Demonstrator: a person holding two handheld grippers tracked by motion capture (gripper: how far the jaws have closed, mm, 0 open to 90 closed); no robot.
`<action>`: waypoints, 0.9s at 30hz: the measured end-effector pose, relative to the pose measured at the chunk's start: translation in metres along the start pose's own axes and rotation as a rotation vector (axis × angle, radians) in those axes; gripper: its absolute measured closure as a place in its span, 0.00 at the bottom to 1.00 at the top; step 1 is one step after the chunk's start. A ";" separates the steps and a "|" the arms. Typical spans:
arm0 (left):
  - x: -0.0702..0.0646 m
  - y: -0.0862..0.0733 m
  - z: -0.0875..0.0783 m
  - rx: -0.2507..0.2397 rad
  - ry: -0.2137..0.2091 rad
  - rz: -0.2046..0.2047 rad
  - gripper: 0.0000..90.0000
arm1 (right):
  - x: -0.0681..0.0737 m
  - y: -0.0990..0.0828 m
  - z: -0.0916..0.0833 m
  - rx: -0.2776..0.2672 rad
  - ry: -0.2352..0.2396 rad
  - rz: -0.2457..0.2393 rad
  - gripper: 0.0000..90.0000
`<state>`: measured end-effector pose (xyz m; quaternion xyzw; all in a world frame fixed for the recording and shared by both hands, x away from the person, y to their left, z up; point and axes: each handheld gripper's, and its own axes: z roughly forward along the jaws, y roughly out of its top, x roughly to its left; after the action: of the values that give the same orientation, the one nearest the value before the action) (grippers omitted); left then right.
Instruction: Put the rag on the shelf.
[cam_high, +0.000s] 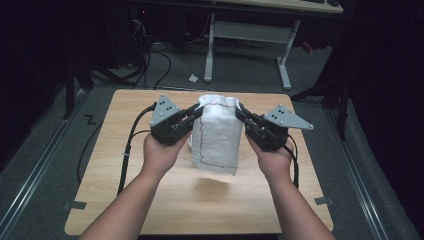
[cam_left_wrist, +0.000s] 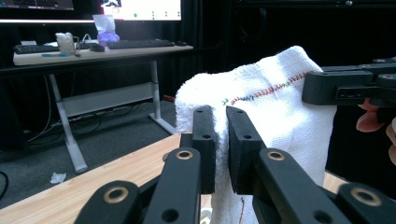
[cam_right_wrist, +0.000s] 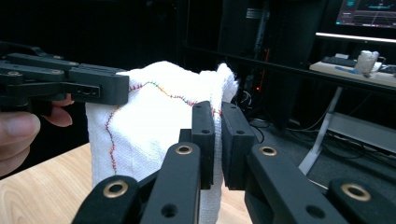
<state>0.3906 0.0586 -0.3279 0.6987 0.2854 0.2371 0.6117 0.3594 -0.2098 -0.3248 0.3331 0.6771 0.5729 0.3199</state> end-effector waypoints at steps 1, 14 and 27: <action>0.002 0.001 0.002 0.004 -0.005 -0.005 0.92 | -0.001 0.001 0.001 0.002 -0.004 0.004 0.95; 0.026 0.020 0.021 0.004 0.015 -0.018 0.92 | -0.018 0.012 0.028 0.010 -0.043 0.007 0.95; 0.048 0.020 0.047 0.027 0.040 -0.026 0.92 | -0.041 0.017 0.063 0.026 -0.063 0.040 0.95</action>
<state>0.4599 0.0560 -0.3154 0.6983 0.3097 0.2394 0.5993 0.4358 -0.2055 -0.3152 0.3685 0.6674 0.5595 0.3252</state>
